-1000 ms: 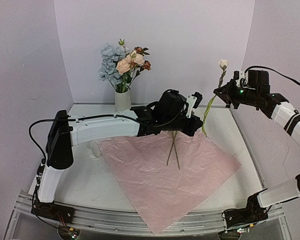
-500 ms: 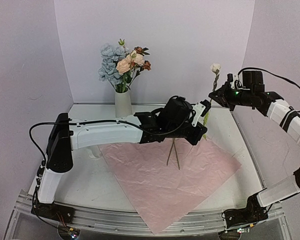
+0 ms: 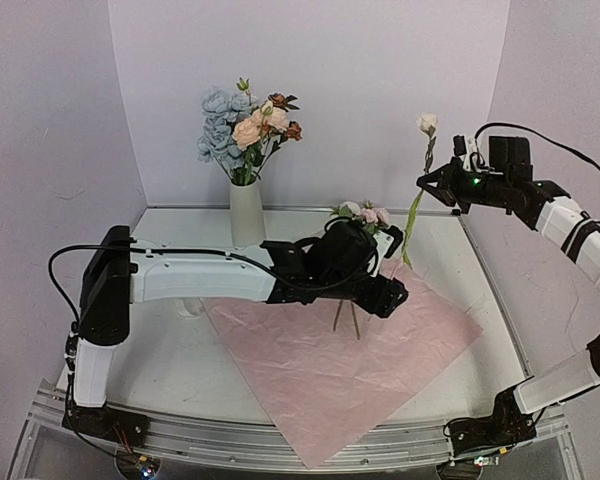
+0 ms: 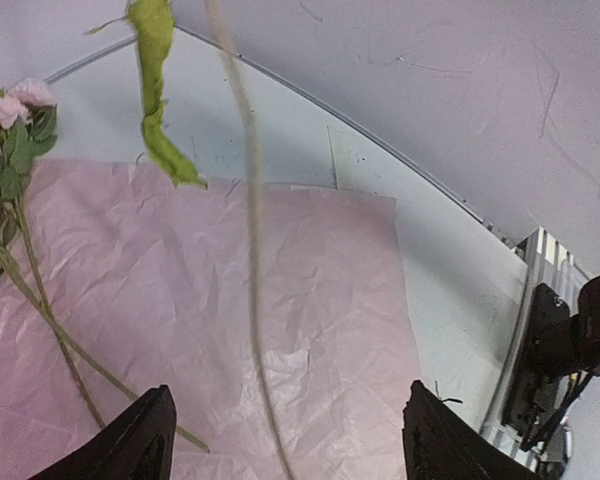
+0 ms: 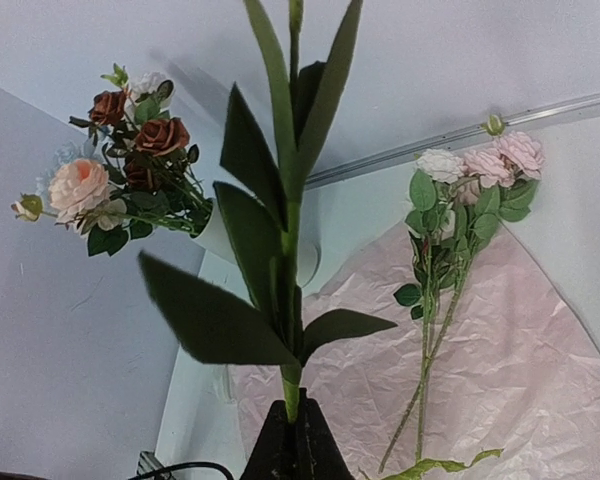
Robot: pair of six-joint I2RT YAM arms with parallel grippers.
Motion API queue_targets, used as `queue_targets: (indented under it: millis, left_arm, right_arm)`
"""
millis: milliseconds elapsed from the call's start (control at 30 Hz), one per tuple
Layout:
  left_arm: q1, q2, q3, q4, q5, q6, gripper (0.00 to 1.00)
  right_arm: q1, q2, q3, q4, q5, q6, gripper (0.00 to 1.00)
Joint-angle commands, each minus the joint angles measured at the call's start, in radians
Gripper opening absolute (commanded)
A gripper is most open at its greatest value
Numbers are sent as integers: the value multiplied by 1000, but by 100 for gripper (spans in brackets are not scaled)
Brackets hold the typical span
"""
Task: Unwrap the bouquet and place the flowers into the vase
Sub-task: Pick up the fake flower from the wrapping paper.
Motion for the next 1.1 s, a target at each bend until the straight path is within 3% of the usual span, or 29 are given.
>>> queue_targets:
  millis: [0, 167, 567, 833, 1067]
  left_arm:
    - [50, -225, -107, 141, 94, -103, 85]
    - [71, -297, -176, 243, 125, -115, 93]
    - [90, -257, -135, 337, 162, -83, 93]
    - [90, -230, -108, 342, 171, -67, 71]
    - [90, -227, -91, 348, 198, -65, 61]
  right_arm:
    - [7, -20, -16, 93, -128, -92, 0]
    - [33, -75, -104, 204, -179, -117, 0]
    - [133, -163, -175, 338, -264, -163, 0]
    - [161, -176, -177, 358, -299, -142, 0]
    - [190, -172, -188, 359, -271, -148, 0]
